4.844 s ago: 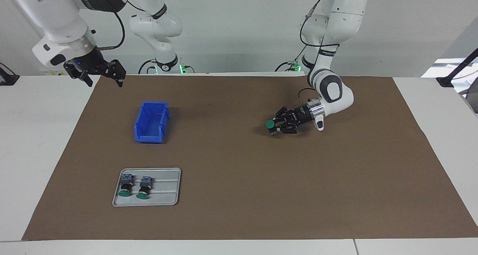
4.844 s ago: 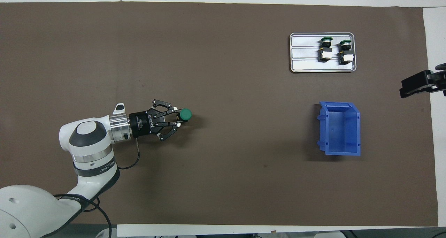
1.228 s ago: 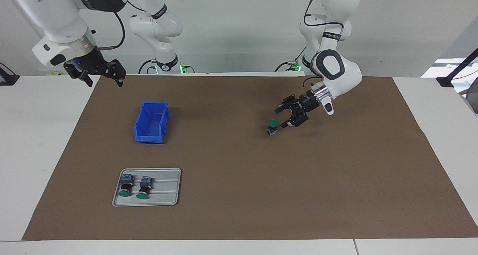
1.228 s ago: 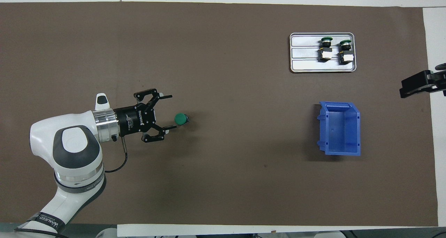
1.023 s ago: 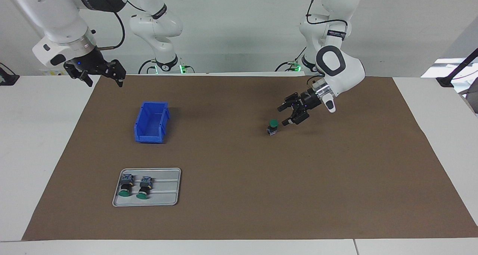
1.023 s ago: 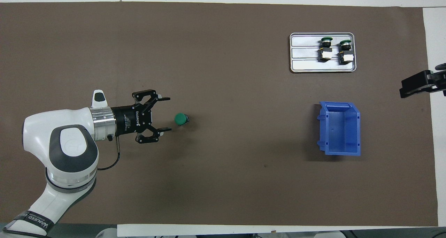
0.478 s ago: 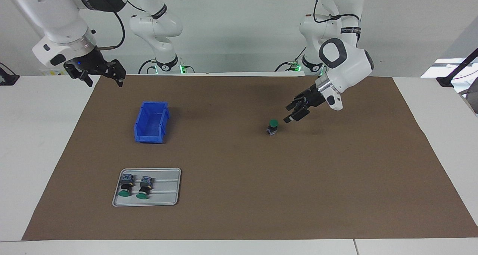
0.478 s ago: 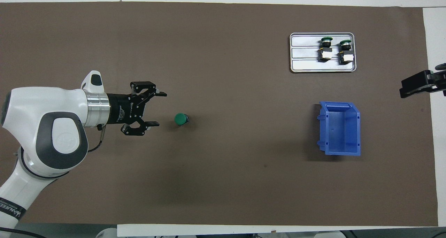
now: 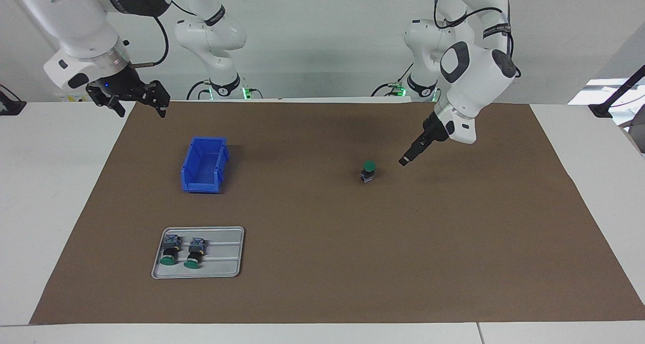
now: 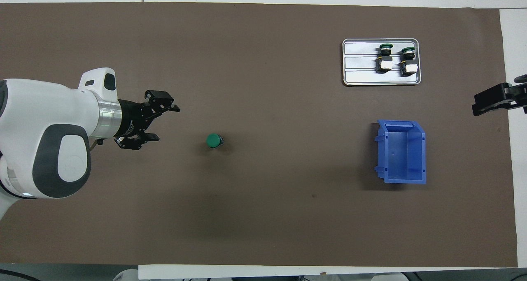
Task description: Place and press button with both arms
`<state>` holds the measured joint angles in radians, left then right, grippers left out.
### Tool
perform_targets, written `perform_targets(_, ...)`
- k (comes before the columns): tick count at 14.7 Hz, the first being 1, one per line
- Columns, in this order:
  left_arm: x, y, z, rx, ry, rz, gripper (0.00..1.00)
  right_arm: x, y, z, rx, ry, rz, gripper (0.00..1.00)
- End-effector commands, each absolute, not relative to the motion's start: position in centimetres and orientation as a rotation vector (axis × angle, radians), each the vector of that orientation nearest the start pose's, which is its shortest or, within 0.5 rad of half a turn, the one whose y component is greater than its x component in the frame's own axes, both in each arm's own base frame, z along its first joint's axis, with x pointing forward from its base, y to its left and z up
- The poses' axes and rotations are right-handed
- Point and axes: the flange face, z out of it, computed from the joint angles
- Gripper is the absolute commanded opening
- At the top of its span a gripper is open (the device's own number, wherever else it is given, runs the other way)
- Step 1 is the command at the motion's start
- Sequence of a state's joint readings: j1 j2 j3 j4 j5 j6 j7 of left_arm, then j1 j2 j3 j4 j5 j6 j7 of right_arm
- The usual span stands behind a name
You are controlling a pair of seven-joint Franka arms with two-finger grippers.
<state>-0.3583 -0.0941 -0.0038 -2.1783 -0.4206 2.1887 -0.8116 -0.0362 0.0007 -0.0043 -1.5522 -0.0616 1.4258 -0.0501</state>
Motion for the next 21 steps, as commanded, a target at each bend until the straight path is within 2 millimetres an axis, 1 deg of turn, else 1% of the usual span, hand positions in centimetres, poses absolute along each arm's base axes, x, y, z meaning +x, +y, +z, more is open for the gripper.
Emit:
perform_targets(1,48.8,-21.1,45.0,-3.265,-1.072,0.194,0.97,53.2,-3.1,62.2,-3.185,-0.022,0.213,0.99)
perform_targets(2,48.3,-22.2,45.1,-3.282,-1.015,0.188,0.74,53.2,-3.0,62.2,-3.186,-0.024,0.213,0.99)
perform_targets(3,47.6,-23.9,45.3,-3.292,-0.925,0.166,0.63,53.2,-3.1,62.2,-3.185,-0.022,0.213,0.99)
perform_targets(4,47.1,-25.0,45.3,-3.281,-0.829,0.118,0.48,53.2,-3.0,62.2,-3.186,-0.024,0.213,0.99)
perform_targets(5,46.7,-25.9,45.3,-3.283,-0.781,0.099,0.39,53.2,-3.0,62.2,-3.186,-0.024,0.213,0.99)
perform_targets(6,46.3,-27.1,44.9,-3.285,-0.732,0.1,0.28,53.2,-3.0,62.2,-3.186,-0.024,0.213,0.99)
perform_targets(7,46.5,-27.9,44.5,-3.279,-0.697,0.106,0.18,53.2,-3.0,62.2,-3.186,-0.024,0.213,0.99)
perform_targets(8,47.0,-28.9,43.9,-3.262,-0.642,0.086,0.11,53.2,-3.1,62.2,-3.185,-0.022,0.213,0.99)
perform_targets(9,46.7,-30.6,42.8,-3.248,-0.571,0.088,0.08,53.2,-3.1,62.2,-3.186,-0.019,0.213,0.99)
perform_targets(10,46.5,-31.3,42.3,-3.247,-0.544,0.085,0.04,53.2,-3.0,62.1,-3.185,-0.024,0.215,0.99)
perform_targets(12,46.3,-31.4,42.1,-3.247,-0.505,0.091,0.0,53.2,-3.1,62.2,-3.186,-0.019,0.213,0.99)
perform_targets(13,46.2,-32.0,41.3,-3.246,-0.486,0.093,0.0,53.2,-3.0,62.2,-3.186,-0.024,0.213,0.99)
perform_targets(14,46.3,-32.5,40.0,-3.238,-0.468,0.092,0.0,53.2,-3.0,62.2,-3.186,-0.022,0.213,0.99)
perform_targets(16,46.1,-32.2,39.8,-3.233,-0.451,0.094,0.0,53.2,-3.1,62.2,-3.185,-0.022,0.213,0.99)
perform_targets(17,46.5,-32.0,39.7,-3.239,-0.459,0.08,0.0,53.2,-3.0,62.1,-3.186,-0.024,0.213,0.99)
perform_targets(21,46.4,-32.4,39.3,-3.246,-0.446,0.067,0.0,53.2,-3.1,62.2,-3.185,-0.022,0.213,0.99)
